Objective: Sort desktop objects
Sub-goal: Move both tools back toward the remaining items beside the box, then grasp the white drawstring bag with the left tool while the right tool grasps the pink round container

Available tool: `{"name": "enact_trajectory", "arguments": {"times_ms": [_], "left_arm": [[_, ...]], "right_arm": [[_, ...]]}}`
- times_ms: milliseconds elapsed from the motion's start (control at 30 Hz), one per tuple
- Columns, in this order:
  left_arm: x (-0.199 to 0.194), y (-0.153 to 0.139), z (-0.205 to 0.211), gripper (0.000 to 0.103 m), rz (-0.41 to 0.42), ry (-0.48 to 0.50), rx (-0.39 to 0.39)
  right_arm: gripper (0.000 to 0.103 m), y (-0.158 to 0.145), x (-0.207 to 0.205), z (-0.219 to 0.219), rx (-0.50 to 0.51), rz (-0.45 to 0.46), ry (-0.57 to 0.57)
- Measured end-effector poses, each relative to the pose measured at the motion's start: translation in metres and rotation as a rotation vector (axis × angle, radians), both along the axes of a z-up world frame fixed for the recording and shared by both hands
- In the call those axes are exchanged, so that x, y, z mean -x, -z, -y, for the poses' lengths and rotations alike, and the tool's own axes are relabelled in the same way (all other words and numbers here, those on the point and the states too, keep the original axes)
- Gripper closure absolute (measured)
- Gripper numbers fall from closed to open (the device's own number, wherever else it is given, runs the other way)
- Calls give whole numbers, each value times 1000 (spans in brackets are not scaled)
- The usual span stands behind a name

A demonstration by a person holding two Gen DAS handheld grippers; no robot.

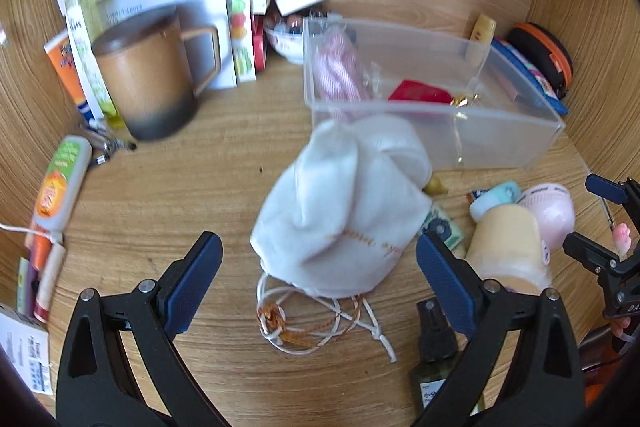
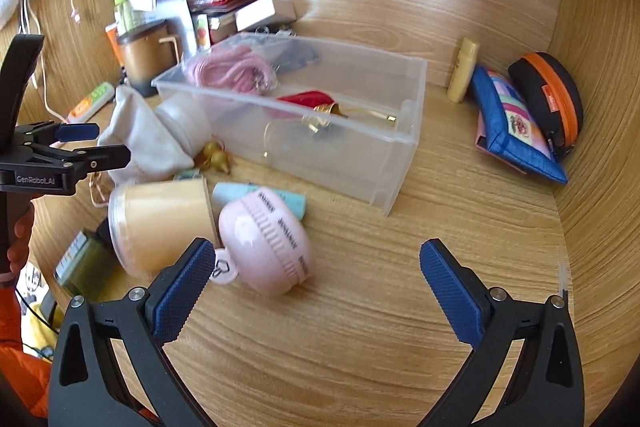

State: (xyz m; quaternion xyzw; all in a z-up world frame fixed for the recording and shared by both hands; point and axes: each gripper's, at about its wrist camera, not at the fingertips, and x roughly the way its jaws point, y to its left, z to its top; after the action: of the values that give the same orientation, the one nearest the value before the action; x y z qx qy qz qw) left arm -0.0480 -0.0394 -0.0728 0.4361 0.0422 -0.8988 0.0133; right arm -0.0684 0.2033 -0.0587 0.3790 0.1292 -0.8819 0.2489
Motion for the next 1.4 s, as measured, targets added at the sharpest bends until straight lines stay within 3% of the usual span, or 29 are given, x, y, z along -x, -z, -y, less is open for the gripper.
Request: {"name": "enact_trajectory", "arguments": {"times_ms": [333, 733, 833, 933, 967, 1067, 1300, 1400], "left_arm": [[13, 23, -2, 4, 71, 6, -46], [28, 32, -4, 4, 88, 16, -29], [29, 32, -3, 4, 70, 7, -26], [28, 30, -4, 5, 45, 1, -9], [26, 29, -5, 7, 34, 2, -7], [25, 29, -5, 19, 22, 22, -15], [20, 28, -4, 30, 12, 18, -20], [17, 25, 4, 37, 1, 5, -61]], "right_arm": [[1, 18, 5, 12, -17, 58, -49], [5, 27, 12, 15, 27, 96, -100], [18, 28, 11, 15, 45, 110, -119], [38, 32, 11, 17, 39, 132, -132], [44, 33, 11, 18, 41, 145, -138], [44, 34, 12, 16, 46, 146, -134], [44, 32, 14, 6, 73, 154, -111], [44, 28, 16, 1, 86, 151, -98]]}}
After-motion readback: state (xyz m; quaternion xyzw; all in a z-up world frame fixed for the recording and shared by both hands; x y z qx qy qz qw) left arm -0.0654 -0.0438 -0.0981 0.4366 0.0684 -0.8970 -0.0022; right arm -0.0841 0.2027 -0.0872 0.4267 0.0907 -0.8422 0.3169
